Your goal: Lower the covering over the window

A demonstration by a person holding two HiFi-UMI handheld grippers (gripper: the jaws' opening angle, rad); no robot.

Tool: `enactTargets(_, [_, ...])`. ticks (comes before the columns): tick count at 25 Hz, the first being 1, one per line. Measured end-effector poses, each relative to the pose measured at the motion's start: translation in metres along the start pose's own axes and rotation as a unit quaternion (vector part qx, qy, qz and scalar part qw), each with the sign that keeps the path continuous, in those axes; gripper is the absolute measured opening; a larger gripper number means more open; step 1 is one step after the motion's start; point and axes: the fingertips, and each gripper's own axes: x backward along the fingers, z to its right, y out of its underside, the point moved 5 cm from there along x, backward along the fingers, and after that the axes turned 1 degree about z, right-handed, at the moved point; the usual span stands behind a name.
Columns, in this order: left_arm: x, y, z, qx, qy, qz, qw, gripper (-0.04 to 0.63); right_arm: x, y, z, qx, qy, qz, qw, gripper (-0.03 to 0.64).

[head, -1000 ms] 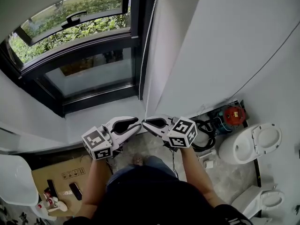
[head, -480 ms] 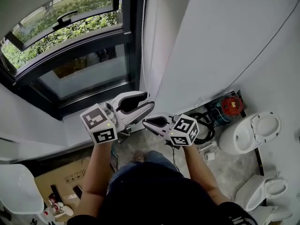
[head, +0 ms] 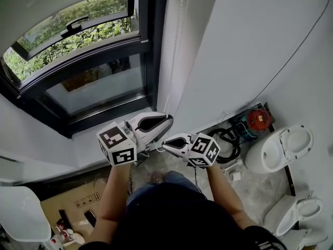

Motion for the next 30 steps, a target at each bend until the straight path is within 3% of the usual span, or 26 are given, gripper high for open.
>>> enactTargets(4, [0.005,0.018,0.0,0.026,0.004,-0.013,0.9996,0.023,-0.006,0.017,0.0,-0.039,-0.009,-0.003,0.999,0.014])
enactTargets(7, [0.009,0.034,-0.004,0.031,-0.003,-0.03,0.9991,0.023,-0.012,0.028,-0.003,-0.027,-0.012,-0.043,0.999,0.014])
enactTargets(11, [0.017,0.041,-0.006,0.063,-0.004,-0.006,0.998,0.023,-0.018,0.031,-0.005,-0.027,-0.024,-0.051,0.998,0.014])
enactTargets(19, [0.03,0.039,-0.011,0.072,-0.014,0.008,0.9973,0.023,-0.019,0.03,-0.002,-0.03,-0.024,-0.048,0.998,0.014])
enactTargets(21, [0.029,0.044,-0.011,0.071,-0.022,-0.009,0.9972,0.023,-0.016,0.03,0.0,-0.032,-0.021,-0.046,0.998,0.014])
enactTargets(23, [0.026,0.061,-0.013,0.057,-0.035,-0.056,0.9962,0.023,-0.013,0.032,0.001,-0.036,-0.017,-0.043,0.998,0.014])
enactTargets(25, [0.029,0.085,-0.015,0.068,-0.044,-0.079,0.9935,0.023,-0.01,0.033,0.001,-0.04,-0.013,-0.041,0.998,0.014])
enactTargets(27, [0.035,0.099,-0.016,0.099,-0.05,-0.067,0.9916,0.023,-0.007,0.035,0.0,-0.044,-0.012,-0.039,0.998,0.014])
enactTargets(30, [0.037,0.105,-0.016,0.116,-0.054,-0.052,0.9905,0.023,-0.004,0.036,0.001,-0.049,-0.01,-0.036,0.998,0.014])
